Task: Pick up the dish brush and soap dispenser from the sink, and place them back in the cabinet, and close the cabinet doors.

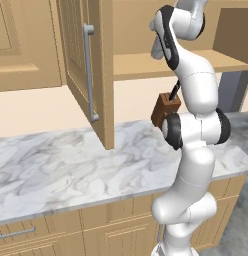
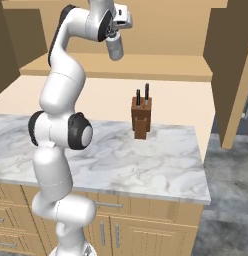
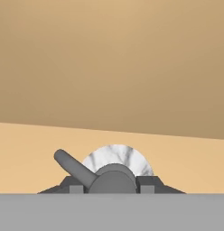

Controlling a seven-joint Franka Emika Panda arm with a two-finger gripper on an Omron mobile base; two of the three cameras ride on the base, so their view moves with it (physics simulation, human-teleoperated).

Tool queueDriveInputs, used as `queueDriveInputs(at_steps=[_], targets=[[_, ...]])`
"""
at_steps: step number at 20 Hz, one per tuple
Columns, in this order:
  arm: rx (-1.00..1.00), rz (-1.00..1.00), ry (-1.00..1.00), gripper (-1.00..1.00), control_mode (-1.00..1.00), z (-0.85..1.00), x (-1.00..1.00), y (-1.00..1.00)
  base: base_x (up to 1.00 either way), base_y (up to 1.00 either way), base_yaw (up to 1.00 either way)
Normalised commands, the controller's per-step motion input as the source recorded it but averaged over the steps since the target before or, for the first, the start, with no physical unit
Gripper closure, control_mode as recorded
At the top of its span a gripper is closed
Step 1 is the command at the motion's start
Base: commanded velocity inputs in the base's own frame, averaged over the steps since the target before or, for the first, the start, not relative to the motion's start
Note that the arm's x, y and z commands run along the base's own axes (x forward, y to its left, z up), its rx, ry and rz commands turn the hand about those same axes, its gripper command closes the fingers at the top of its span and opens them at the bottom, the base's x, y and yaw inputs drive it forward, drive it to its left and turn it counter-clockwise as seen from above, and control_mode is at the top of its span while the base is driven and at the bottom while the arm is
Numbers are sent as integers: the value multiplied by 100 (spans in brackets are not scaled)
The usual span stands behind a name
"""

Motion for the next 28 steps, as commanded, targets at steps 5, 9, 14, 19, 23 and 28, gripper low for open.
queueDriveInputs(at_steps=[5,9,14,19,23,28], targets=[[0,0,2,100,-100,5,0,0,0,0,0],[0,0,5,100,-100,0,-1,0,0,0,0],[0,0,4,100,-100,0,-4,0,0,0,0],[0,0,4,100,-100,0,-9,0,0,0,0],[0,0,0,100,-100,0,-12,0,0,0,0],[0,0,0,100,-100,0,-17,0,0,0,0]])
